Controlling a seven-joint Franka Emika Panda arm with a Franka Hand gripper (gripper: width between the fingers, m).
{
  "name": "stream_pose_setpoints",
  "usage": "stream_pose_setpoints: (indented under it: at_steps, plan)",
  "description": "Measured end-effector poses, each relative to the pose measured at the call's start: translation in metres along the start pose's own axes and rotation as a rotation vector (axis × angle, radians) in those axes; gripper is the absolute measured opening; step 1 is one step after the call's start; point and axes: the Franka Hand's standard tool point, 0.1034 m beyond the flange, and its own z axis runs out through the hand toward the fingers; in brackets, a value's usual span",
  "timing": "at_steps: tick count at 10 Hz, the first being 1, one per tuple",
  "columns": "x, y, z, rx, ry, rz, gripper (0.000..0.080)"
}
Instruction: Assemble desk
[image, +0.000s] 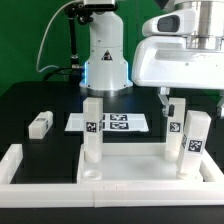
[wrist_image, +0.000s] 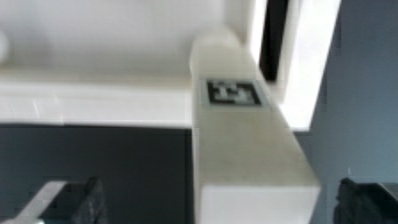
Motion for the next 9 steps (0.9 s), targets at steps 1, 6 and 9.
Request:
stream_pose_setpoints:
  at_steps: [1, 6, 9]
  plan:
    - [0.0030, 0.0036, 0.0036, 0.000, 0.015, 0.006, 0.0649]
    - [0.0011, 0.0083, 0.0087, 0.004, 0.006, 0.049, 0.0542]
    - [0.0011, 0.0077, 0.0086, 0.005, 0.005, 0.251, 0.0291]
